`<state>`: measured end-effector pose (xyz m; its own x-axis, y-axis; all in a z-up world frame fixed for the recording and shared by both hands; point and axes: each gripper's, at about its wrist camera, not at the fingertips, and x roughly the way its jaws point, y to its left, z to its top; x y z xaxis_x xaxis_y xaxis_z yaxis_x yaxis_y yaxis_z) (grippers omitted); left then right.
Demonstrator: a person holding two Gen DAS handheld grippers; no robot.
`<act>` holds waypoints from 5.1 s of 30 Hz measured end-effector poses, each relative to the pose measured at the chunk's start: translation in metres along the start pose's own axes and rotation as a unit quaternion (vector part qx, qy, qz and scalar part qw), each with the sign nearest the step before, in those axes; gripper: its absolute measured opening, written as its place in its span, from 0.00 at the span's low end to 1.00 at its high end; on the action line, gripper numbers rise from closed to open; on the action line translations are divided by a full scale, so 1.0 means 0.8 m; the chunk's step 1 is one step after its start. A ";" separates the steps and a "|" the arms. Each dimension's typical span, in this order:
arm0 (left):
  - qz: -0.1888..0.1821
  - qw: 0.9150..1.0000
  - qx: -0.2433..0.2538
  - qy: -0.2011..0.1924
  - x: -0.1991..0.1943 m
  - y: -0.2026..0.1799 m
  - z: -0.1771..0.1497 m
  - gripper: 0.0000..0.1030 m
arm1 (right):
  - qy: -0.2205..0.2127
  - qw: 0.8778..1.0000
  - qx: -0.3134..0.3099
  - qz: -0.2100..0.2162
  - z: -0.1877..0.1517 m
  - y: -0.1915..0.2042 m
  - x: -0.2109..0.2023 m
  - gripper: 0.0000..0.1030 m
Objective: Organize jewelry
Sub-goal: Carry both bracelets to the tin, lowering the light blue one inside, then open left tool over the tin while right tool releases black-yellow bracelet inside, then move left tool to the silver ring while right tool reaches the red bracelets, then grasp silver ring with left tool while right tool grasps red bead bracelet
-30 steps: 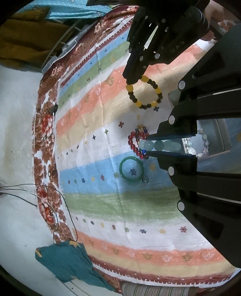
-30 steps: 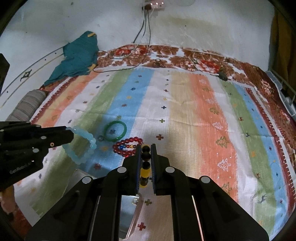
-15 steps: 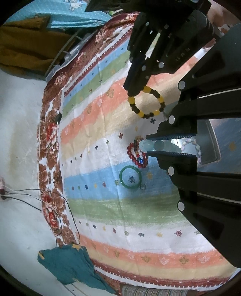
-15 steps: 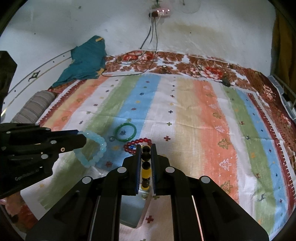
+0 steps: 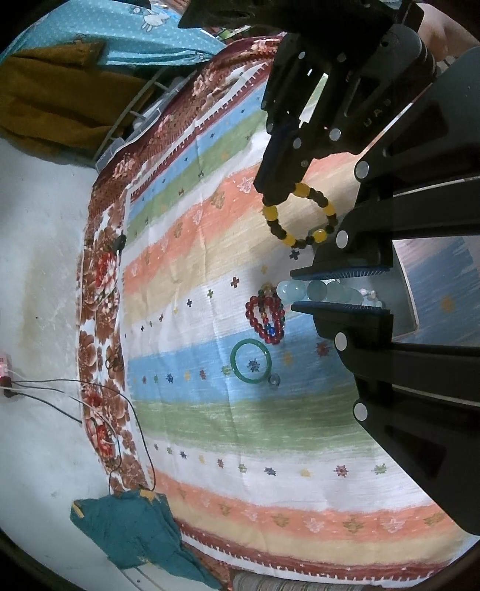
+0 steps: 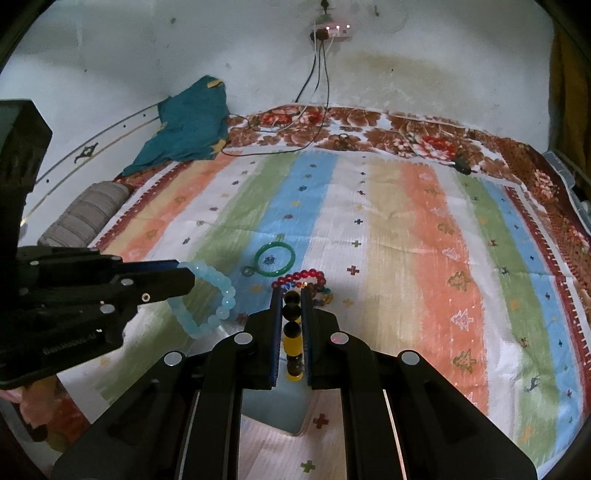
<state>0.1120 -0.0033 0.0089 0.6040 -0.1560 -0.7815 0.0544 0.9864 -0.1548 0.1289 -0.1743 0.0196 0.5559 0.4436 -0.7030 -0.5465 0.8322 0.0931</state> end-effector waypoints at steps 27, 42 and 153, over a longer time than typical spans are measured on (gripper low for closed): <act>0.045 0.998 -0.043 0.019 0.018 0.043 -0.003 0.40 | 0.049 0.998 0.025 -0.027 -0.014 -0.028 0.039 0.40; 0.080 0.995 -0.050 0.039 0.054 0.068 0.004 0.52 | 0.061 0.997 0.047 -0.022 -0.002 -0.043 0.071 0.59; 0.114 0.984 -0.005 0.138 0.200 0.138 0.027 0.18 | 0.136 0.991 -0.007 -0.001 0.045 -0.040 0.232 0.14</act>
<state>0.2319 0.0816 -0.1202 0.3609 0.0605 -0.9307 -0.0666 0.9970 0.0389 0.2724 -0.1065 -0.0884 0.3684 0.3344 -0.8674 -0.5553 0.8275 0.0831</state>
